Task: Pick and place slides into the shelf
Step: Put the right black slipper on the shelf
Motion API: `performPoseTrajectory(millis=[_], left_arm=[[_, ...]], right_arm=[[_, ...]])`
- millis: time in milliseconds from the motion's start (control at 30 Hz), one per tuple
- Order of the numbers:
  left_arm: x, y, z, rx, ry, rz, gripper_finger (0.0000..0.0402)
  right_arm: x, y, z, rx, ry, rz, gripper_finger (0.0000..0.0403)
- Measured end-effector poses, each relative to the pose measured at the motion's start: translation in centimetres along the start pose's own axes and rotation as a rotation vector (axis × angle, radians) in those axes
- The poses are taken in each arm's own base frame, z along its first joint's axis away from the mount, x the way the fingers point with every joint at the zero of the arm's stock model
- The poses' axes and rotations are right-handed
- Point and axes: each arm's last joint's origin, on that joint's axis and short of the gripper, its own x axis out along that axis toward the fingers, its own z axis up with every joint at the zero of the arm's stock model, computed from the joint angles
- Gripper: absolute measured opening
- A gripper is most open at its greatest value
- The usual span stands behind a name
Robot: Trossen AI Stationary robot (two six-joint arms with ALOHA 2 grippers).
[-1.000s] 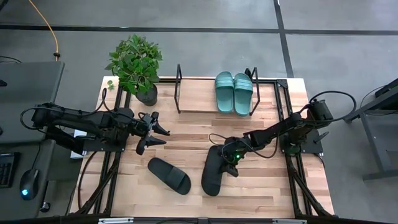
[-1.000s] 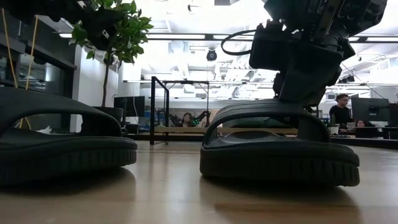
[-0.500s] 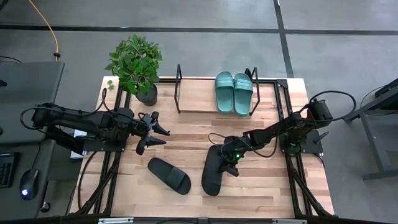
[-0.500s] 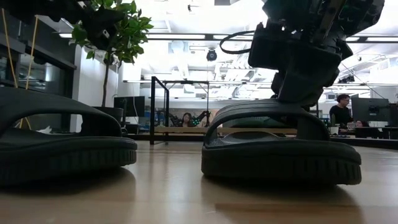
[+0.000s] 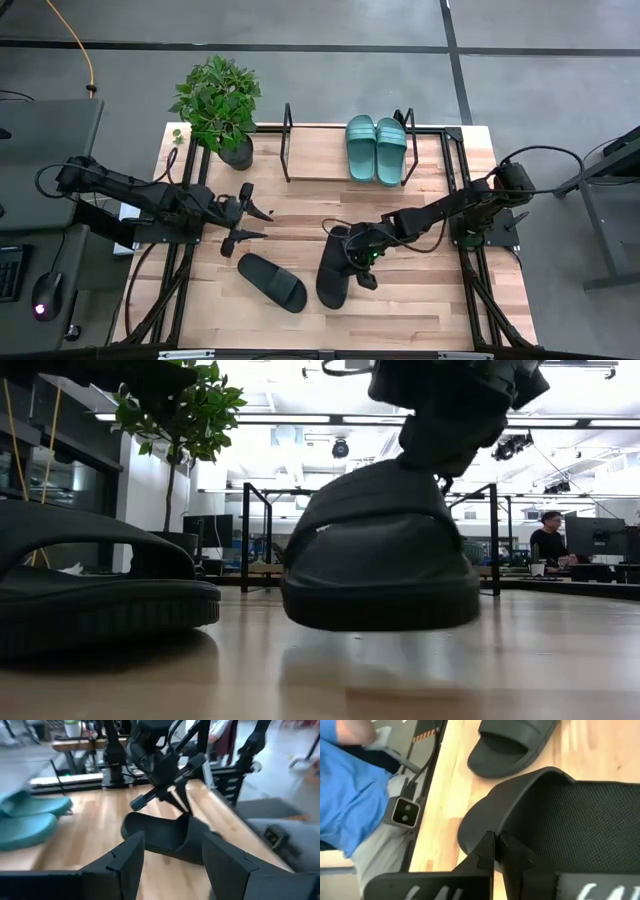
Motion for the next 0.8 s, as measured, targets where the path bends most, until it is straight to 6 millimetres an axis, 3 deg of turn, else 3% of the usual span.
performPoseTrajectory(millis=[267, 800], left_arm=[[-0.1, -1.9, -0.1, 0.211, 0.014, 0.072, 0.0184], [1.4, -4.9, -1.7, 0.559, 0.154, 0.207, 0.0184]], right_arm=[[-0.2, 0.2, 0.9, -0.032, -0.037, -0.066, 0.0000], [-1.1, -1.8, 2.6, 0.030, -0.170, -0.144, 0.0000]])
